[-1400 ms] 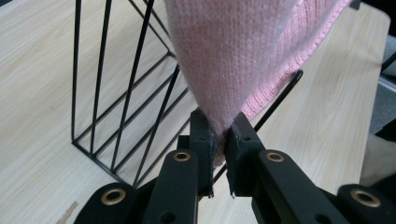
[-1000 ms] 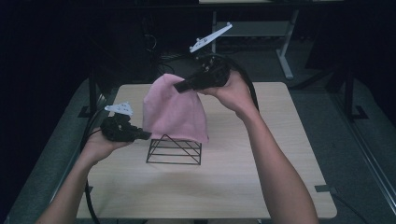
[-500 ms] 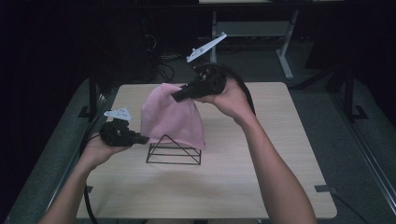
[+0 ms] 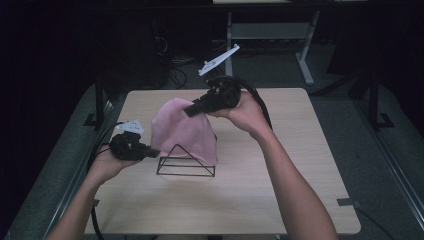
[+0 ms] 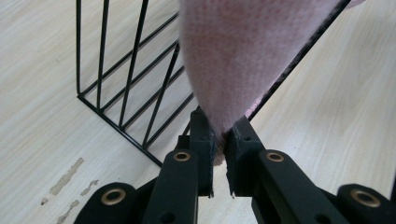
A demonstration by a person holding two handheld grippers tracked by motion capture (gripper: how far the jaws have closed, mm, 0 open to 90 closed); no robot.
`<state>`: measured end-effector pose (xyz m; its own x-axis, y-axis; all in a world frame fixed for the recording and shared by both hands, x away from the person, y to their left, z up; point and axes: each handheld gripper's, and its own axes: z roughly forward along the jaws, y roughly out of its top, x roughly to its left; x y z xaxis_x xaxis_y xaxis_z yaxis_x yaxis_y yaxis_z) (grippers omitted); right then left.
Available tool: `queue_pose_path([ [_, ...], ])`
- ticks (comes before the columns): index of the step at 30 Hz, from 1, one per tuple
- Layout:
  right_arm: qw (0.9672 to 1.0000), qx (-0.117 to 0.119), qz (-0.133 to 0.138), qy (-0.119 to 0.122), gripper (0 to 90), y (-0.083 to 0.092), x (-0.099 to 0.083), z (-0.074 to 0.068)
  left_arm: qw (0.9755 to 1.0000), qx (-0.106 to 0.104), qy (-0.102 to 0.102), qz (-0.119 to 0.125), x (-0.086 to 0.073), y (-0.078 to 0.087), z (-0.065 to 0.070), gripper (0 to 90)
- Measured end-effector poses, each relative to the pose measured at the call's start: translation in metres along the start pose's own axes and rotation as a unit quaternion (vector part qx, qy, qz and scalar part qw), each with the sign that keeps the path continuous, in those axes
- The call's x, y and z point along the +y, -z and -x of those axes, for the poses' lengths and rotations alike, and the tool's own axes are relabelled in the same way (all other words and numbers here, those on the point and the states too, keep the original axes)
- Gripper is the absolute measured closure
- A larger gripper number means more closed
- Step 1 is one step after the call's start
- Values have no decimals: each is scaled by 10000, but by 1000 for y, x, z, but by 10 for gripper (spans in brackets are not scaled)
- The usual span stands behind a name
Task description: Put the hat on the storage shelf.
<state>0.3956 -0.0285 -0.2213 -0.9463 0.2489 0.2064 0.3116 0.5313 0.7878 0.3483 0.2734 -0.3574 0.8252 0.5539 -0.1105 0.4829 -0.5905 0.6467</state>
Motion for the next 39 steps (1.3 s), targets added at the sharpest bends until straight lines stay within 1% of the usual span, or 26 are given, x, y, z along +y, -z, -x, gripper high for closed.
queue_pose_path([
  [2, 10000, 18, -11, 14, 768, -2, -2, 0, 10000, 4, -52, -15, -2, -1, -2, 826],
  [3, 10000, 22, -25, 17, 768, -2, -2, 0, 10000, 3, 17, 17, -4, -2, -1, 826],
  [4, 10000, 33, -31, 35, 768, -3, -3, 0, 10000, 14, -29, 6, -5, -2, -2, 826],
  [5, 10000, 40, -35, 8, 767, -4, -4, 0, 10000, 12, 31, 11, -6, -4, -2, 826],
  [7, 9999, 82, -48, -49, 765, -6, -6, 0, 10000, 37, 6, -28, -8, -5, -3, 826],
  [8, 9999, 75, -82, -14, 765, -7, -8, 0, 10000, 40, 25, -21, -8, -7, -2, 826],
  [12, 9999, 126, -102, -20, 759, -12, -13, 2, 9999, 71, 8, -141, -12, -10, -4, 826],
  [14, 9998, 144, -127, -50, 759, -15, -15, 2, 9998, 80, 59, -157, -15, -12, -4, 826],
  [15, 9998, 162, -134, -34, 759, -17, -17, 3, 9998, 81, 31, -190, -16, -13, -6, 826],
  [16, 9997, 173, -157, -85, 759, -18, -18, 3, 9998, 96, 64, -190, -17, -14, -6, 826],
  [17, 9997, 175, -150, -35, 757, -20, -20, 4, 9997, 97, 39, -223, -18, -15, -7, 826],
  [18, 9996, 193, -193, -104, 755, -21, -20, 3, 9995, 123, 14, -300, -19, -15, -7, 826],
  [19, 9995, 219, -202, -64, 753, -22, -22, 4, 9992, 162, -33, -361, -19, -16, -7, 826],
  [21, 9994, 242, -247, -73, 750, -25, -23, 4, 9988, 216, -60, -433, -19, -18, -7, 826],
  [22, 9993, 259, -243, -61, 749, -26, -24, 4, 9984, 247, -113, -495, -19, -18, -7, 826],
  [23, 9993, 263, -268, -83, 749, -26, -25, 4, 9982, 268, -117, -514, -19, -19, -7, 826],
  [24, 9993, 267, -242, -46, 749, -27, -26, 5, 9979, 293, -144, -558, -20, -20, -7, 826],
  [25, 9992, 276, -266, -103, 749, -27, -27, 5, 9981, 317, -101, -520, -20, -21, -6, 826],
  [26, 9992, 286, -253, -84, 749, -27, -29, 5, 9976, 343, -173, -582, -20, -21, -7, 825],
  [27, 9991, 290, -278, -147, 749, -27, -30, 5, 9977, 319, -135, -579, -21, -22, -7, 825],
  [28, 9992, 293, -254, -92, 748, -28, -32, 6, 9978, 308, -128, -581, -22, -23, -8, 826],
  [34, 9988, 319, -350, -124, 759, -30, -40, 8, 9972, 292, -40, -689, -29, -31, -9, 826],
  [35, 9988, 317, -346, -140, 758, -31, -42, 8, 9975, 275, 27, -649, -30, -34, -9, 825],
  [36, 9987, 332, -353, -153, 761, -31, -43, 9, 9969, 284, -32, -730, -30, -34, -10, 825],
  [37, 9988, 334, -332, -149, 769, -32, -44, 9, 9965, 298, -32, -785, -31, -36, -9, 825],
  [39, 9987, 332, -379, -115, 781, -33, -46, 10, 9959, 307, -94, -847, -30, -38, -9, 825],
])
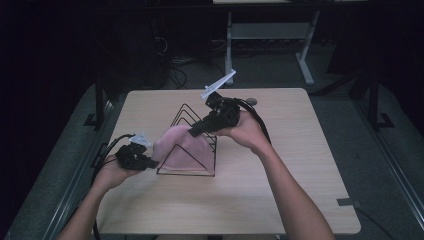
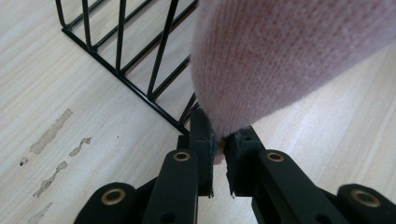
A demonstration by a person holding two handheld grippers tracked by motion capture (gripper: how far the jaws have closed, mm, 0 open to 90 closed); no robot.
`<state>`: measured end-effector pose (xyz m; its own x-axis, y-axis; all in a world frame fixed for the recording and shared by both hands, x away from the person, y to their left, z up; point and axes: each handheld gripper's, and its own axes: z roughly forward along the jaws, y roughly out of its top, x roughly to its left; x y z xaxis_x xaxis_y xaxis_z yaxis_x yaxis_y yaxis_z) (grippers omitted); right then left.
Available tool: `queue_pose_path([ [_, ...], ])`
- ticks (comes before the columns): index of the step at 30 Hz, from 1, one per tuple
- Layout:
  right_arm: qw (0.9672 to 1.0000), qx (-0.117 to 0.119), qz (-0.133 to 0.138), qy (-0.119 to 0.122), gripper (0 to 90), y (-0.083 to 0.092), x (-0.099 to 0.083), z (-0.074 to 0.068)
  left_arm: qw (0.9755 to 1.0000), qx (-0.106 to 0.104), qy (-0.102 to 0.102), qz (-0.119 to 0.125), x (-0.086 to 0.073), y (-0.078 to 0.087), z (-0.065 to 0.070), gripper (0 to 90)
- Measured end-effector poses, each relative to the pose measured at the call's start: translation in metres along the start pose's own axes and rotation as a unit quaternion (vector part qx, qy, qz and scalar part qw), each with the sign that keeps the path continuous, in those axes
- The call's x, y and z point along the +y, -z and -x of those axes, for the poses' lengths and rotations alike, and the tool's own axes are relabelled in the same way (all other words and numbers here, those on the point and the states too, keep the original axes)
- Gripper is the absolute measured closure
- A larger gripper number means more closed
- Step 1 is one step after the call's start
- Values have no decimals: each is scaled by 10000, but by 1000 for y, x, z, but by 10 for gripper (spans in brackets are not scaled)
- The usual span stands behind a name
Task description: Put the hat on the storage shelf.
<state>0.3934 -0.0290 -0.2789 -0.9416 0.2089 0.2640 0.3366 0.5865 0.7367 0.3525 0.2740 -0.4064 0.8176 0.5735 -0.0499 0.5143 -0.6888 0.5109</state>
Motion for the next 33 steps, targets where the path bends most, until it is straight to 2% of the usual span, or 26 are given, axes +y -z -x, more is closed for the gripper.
queue_pose_path([
  [3, 10000, -7, -17, 15, 799, -2, -1, -1, 10000, 7, -37, -84, 1, -2, 0, 825],
  [5, 10000, -35, -44, 43, 802, -4, -1, -1, 10000, 25, 38, -55, 1, -5, 2, 825],
  [7, 10000, -6, -73, 4, 807, -5, -1, -3, 9999, 39, -31, -144, 1, -5, 2, 825],
  [11, 9999, -20, -72, 76, 807, -8, -2, -3, 9996, 71, -112, -243, 1, -9, 3, 823],
  [13, 9999, -32, -119, 54, 814, -10, -2, -4, 9996, 87, -89, -266, 1, -11, 4, 823],
  [18, 9998, -26, -164, 90, 815, -14, -3, -3, 9988, 156, -180, -435, 0, -15, 2, 823],
  [25, 9996, -7, -266, 37, 817, -21, -6, -3, 9991, 63, -42, -414, -7, -22, 0, 823],
  [33, 9996, 31, -283, 32, 820, -26, -7, -2, 9991, 41, -10, -427, -8, -25, -2, 824],
])
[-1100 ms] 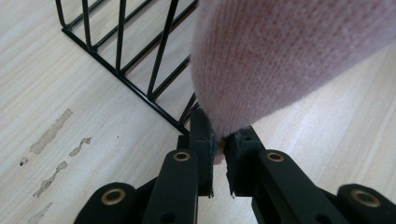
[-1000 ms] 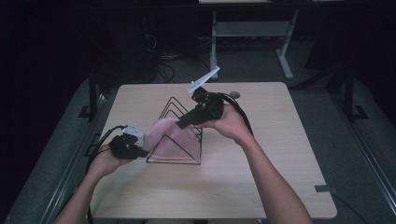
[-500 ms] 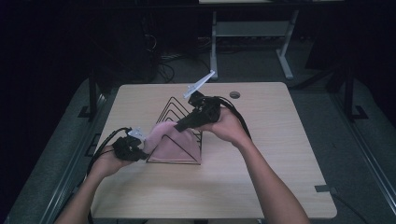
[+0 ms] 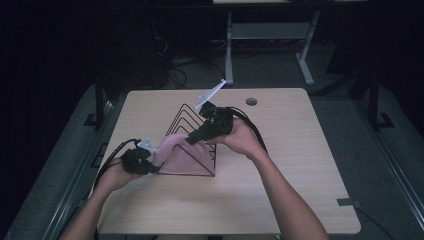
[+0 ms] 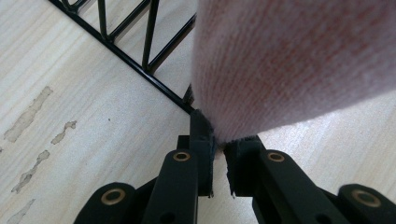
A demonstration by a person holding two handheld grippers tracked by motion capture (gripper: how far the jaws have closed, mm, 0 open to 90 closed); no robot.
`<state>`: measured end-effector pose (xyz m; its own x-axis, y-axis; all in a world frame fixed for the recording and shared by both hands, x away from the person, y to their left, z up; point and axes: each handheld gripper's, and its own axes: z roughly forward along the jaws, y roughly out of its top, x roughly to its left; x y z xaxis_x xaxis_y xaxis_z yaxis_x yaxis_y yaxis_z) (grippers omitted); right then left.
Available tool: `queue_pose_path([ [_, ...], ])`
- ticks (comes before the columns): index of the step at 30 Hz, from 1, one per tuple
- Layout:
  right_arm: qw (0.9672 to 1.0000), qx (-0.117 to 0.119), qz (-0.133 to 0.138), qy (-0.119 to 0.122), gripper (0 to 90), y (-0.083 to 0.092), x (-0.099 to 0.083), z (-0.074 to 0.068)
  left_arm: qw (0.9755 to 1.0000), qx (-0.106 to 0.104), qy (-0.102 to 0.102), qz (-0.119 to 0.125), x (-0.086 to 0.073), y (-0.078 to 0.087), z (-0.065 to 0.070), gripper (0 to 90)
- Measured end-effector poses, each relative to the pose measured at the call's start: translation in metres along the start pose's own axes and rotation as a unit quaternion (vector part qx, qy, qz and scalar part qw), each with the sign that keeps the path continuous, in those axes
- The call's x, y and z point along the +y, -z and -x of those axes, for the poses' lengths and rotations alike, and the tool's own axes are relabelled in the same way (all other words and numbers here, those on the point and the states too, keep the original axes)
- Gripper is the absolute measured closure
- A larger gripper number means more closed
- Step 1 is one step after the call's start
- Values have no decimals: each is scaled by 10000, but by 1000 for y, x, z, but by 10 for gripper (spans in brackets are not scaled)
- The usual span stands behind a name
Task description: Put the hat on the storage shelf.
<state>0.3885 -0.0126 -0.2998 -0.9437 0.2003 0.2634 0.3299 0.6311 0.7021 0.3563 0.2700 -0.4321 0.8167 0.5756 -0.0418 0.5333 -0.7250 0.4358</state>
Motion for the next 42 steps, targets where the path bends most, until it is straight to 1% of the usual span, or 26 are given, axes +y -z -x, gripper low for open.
queue_pose_path([
  [6, 10000, 15, 12, 28, 820, -4, -2, 1, 10000, 16, -12, -24, 0, -2, 0, 823],
  [7, 10000, 22, 1, -54, 819, -3, -2, 1, 10000, 12, -8, -22, 0, -2, 0, 823],
  [10, 10000, 5, 66, -11, 806, -3, -4, 2, 10000, 32, -9, -14, -1, -1, 0, 816],
  [11, 10000, 9, 67, -44, 803, -2, -5, 1, 10000, 34, -2, 0, -1, -1, 0, 810],
  [12, 9999, 8, 106, -56, 796, -2, -6, 1, 10000, 22, 36, 37, -2, -1, 0, 806],
  [13, 9999, -9, 124, -52, 786, -1, -7, 2, 10000, 1, -3, 21, -2, 1, -2, 807],
  [15, 9999, 0, 133, -105, 767, 0, -8, 2, 10000, -34, 50, 55, -3, 1, -2, 796],
  [16, 9998, -5, 187, -68, 756, 0, -9, 2, 10000, -30, 27, 31, -3, 2, -3, 789],
  [17, 9997, 14, 201, -133, 755, 1, -10, 2, 10000, -20, 14, 23, -3, 3, -3, 783],
  [18, 9997, 15, 218, -94, 755, 1, -12, 2, 10000, -21, 18, 25, -3, 3, -3, 775],
  [19, 9997, 1, 202, -116, 748, 2, -12, 2, 9999, -25, 85, 83, -4, 3, -3, 768],
  [21, 9996, -5, 258, -115, 712, 3, -14, 2, 9999, -38, 88, 90, -4, 4, -3, 755],
  [22, 9996, -12, 259, -112, 698, 4, -15, 2, 9998, -67, 149, 124, -5, 4, -3, 747],
  [24, 9995, -33, 291, -146, 666, 8, -16, 2, 9997, -94, 145, 156, -5, 6, -4, 734],
  [25, 9994, -41, 288, -197, 657, 9, -17, 2, 9998, -92, 113, 120, -6, 8, -4, 727],
  [28, 9990, -95, 365, -251, 608, 17, -21, 3, 9997, -104, 153, 158, -6, 10, -4, 700],
  [29, 9989, -106, 378, -261, 604, 19, -22, 3, 9999, -75, 88, 128, -6, 12, -6, 693],
  [30, 9987, -125, 416, -256, 590, 21, -24, 4, 9997, -65, 150, 205, -6, 14, -6, 689],
  [31, 9986, -143, 408, -314, 583, 23, -25, 3, 9997, -56, 129, 220, -6, 15, -6, 685],
  [32, 9985, -165, 446, -269, 580, 25, -27, 4, 9995, -68, 175, 265, -7, 16, -6, 679],
  [34, 9981, -190, 462, -353, 551, 29, -30, 4, 9995, -63, 158, 262, -7, 19, -5, 668],
  [36, 9979, -206, 473, -389, 539, 34, -33, 5, 9993, -90, 182, 316, -7, 21, -5, 661],
  [37, 9979, -231, 490, -362, 522, 36, -35, 5, 9994, -84, 152, 315, -7, 22, -5, 653],
  [38, 9976, -242, 510, -400, 506, 38, -36, 5, 9993, -83, 154, 322, -7, 24, -5, 646],
  [40, 9972, -299, 536, -435, 499, 43, -39, 5, 9990, -102, 175, 394, -8, 26, -5, 640],
  [42, 9965, -361, 573, -495, 477, 49, -44, 5, 9991, -81, 174, 387, -8, 28, -5, 628],
])
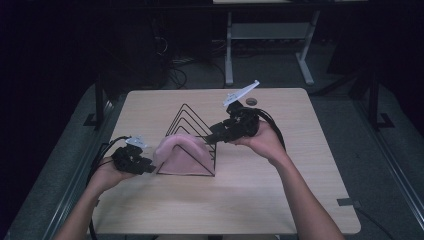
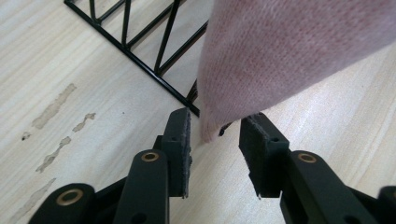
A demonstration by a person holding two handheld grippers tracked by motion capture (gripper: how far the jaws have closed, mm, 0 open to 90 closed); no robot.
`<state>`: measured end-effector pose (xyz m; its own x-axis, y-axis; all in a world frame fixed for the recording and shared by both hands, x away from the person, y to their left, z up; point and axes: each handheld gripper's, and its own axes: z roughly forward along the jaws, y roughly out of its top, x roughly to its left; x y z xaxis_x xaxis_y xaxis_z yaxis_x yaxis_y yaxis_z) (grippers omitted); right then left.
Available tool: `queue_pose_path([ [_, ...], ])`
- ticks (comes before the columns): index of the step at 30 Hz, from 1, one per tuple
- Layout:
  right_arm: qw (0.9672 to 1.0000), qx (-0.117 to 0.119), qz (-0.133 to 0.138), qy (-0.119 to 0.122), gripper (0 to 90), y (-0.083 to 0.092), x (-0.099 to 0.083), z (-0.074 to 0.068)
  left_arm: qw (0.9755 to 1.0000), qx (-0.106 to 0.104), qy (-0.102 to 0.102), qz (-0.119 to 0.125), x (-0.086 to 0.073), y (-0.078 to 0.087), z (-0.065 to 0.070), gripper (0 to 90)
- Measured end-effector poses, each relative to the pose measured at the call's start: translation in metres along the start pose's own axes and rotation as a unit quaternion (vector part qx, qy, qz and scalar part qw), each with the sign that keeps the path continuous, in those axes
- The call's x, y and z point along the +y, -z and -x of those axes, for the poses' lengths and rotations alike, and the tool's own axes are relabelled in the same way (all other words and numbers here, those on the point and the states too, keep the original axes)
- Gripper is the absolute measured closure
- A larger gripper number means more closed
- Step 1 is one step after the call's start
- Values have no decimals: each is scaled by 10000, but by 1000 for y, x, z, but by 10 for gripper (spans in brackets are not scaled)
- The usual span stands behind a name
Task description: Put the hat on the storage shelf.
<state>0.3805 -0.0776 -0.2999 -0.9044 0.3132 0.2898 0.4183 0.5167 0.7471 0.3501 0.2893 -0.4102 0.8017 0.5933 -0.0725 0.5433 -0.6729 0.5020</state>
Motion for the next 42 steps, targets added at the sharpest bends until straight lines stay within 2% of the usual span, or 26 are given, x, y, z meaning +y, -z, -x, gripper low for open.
queue_pose_path([
  [7, 9996, -201, 99, -148, 431, 16, -15, 7, 9999, -15, 14, 110, 1, 6, 1, 596],
  [12, 9990, -314, 149, -288, 412, 25, -29, 12, 9997, -22, 104, 224, 1, 10, 2, 574],
  [27, 9957, -622, 249, -635, 368, 49, -67, 25, 9995, -32, 24, 322, 4, 19, 7, 524],
  [30, 9947, -682, 293, -716, 364, 55, -77, 28, 9995, -33, -19, 314, 3, 21, 7, 515],
  [36, 9920, -827, 328, -893, 348, 68, -103, 32, 9994, -36, 33, 343, 0, 22, 10, 499],
  [37, 9908, -855, 369, -982, 345, 71, -112, 33, 9993, -44, 53, 365, -1, 22, 10, 492],
  [38, 9908, -855, 369, -982, 345, 71, -112, 33, 9993, -44, 53, 365, -1, 22, 10, 487],
  [39, 9896, -906, 375, -1048, 342, 76, -123, 34, 9993, -48, 51, 358, -1, 23, 10, 482],
  [42, 9884, -953, 367, -1120, 341, 79, -132, 35, 9993, -64, 55, 360, -3, 23, 10, 480],
])
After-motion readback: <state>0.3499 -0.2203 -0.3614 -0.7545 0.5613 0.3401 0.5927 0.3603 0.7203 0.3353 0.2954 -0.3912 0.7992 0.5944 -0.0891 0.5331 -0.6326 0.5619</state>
